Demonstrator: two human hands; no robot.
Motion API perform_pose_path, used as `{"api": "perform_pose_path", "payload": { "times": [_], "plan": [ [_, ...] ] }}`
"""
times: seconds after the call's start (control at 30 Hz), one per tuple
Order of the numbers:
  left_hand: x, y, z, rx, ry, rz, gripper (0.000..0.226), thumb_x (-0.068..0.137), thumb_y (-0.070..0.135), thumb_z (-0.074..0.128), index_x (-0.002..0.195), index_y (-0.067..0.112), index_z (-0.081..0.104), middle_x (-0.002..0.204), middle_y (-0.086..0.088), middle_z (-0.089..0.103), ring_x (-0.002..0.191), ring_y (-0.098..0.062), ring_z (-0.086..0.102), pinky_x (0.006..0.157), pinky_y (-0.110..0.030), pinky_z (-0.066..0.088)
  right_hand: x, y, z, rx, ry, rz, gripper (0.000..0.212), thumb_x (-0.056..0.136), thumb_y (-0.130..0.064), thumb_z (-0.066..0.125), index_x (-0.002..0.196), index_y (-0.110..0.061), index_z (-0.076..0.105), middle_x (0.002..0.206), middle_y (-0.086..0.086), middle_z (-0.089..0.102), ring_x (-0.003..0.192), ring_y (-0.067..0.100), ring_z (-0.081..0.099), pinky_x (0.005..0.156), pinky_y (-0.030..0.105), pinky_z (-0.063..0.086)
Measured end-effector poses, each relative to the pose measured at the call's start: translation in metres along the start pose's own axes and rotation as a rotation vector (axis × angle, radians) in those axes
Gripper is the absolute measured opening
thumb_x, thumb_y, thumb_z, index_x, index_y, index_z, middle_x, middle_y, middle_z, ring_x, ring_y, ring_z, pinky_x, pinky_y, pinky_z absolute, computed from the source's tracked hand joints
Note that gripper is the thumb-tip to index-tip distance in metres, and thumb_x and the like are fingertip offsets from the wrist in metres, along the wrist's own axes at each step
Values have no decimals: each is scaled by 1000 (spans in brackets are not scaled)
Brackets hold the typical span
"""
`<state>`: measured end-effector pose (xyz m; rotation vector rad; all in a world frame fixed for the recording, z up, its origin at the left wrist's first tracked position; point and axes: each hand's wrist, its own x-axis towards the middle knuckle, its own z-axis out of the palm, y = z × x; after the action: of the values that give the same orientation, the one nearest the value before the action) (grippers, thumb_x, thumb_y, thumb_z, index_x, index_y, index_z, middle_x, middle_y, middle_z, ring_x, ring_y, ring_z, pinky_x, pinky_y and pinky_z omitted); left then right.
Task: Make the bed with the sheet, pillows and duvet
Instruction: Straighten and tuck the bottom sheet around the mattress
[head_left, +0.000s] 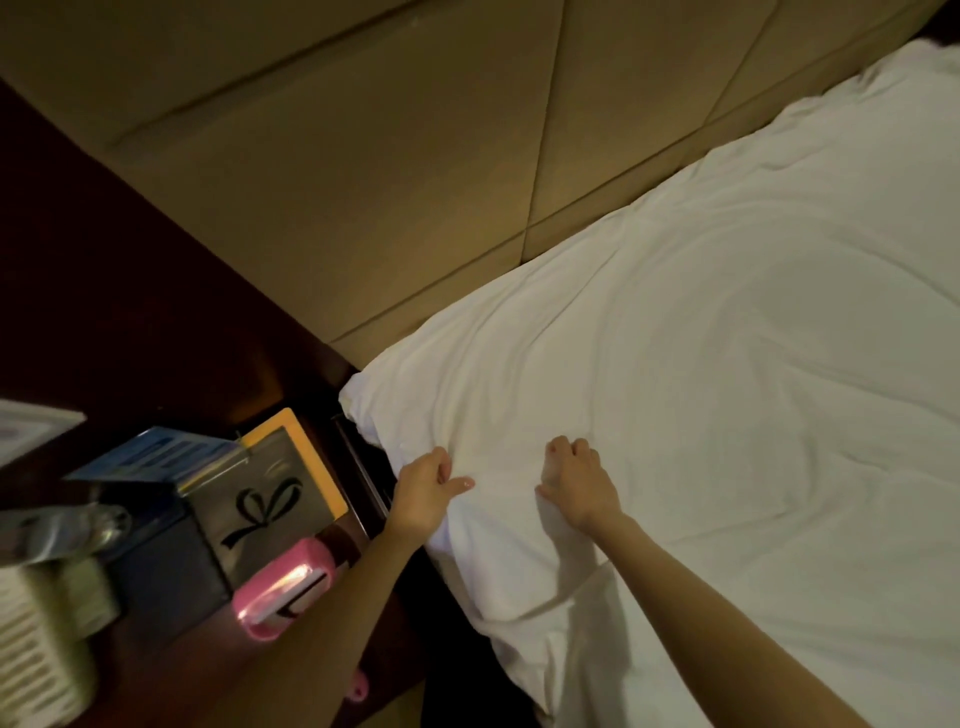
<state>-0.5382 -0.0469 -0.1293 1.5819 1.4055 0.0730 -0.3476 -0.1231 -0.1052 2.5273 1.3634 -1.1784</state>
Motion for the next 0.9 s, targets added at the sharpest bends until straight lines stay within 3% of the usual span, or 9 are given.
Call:
{"api": "perform_pose_path", "payload": {
  "times": [0.17, 0.4, 0.6, 0.7, 0.8, 0.9],
  "plan": [
    [2, 4, -24, 40, -42, -14, 50, 77, 18, 78, 62, 18, 30, 61, 4, 36, 56, -8, 30, 53, -27, 23, 9, -22, -12, -15, 17, -78, 50, 87, -28, 64, 128, -15, 37, 119, 11, 42, 110, 31, 45, 90, 39, 44],
    [3, 12, -37, 111, -113, 22, 48, 81, 15, 72, 64, 16, 28, 62, 2, 35, 59, -14, 33, 53, -29, 23, 22, -40, -16, -255, 33, -256, 68, 84, -33, 65, 141, -29, 29, 137, 10, 25, 117, 30, 37, 95, 39, 40],
    [10, 17, -50, -6, -48, -38, 43, 79, 19, 76, 62, 16, 36, 61, 1, 43, 58, -11, 41, 51, -21, 29, 34, -51, -15, -266, 76, -290, 34, 92, -13, 49, 126, -19, 51, 123, 9, 38, 112, 27, 43, 84, 34, 43],
    [19, 31, -68, 22, -15, -6, 41, 82, 19, 73, 65, 14, 36, 61, -2, 42, 58, -12, 39, 53, -27, 27, 41, -66, -24, -212, 78, -301, 26, 94, -12, 46, 119, -13, 54, 117, 9, 45, 108, 27, 49, 78, 35, 44],
    [29, 44, -87, 64, 68, 5, 40, 85, 21, 70, 67, 14, 34, 61, -2, 40, 58, -16, 38, 56, -30, 28, 48, -86, -39, -130, 187, -308, 13, 92, -7, 46, 101, -6, 54, 102, 12, 51, 92, 32, 56, 66, 32, 38],
    [35, 57, -100, 102, 145, 40, 39, 88, 19, 65, 68, 13, 33, 65, -3, 39, 61, -19, 37, 58, -34, 31, 60, -103, -56, -84, 256, -316, 10, 89, 1, 46, 89, -4, 55, 94, 13, 54, 83, 33, 56, 63, 30, 33]
  ]
}}
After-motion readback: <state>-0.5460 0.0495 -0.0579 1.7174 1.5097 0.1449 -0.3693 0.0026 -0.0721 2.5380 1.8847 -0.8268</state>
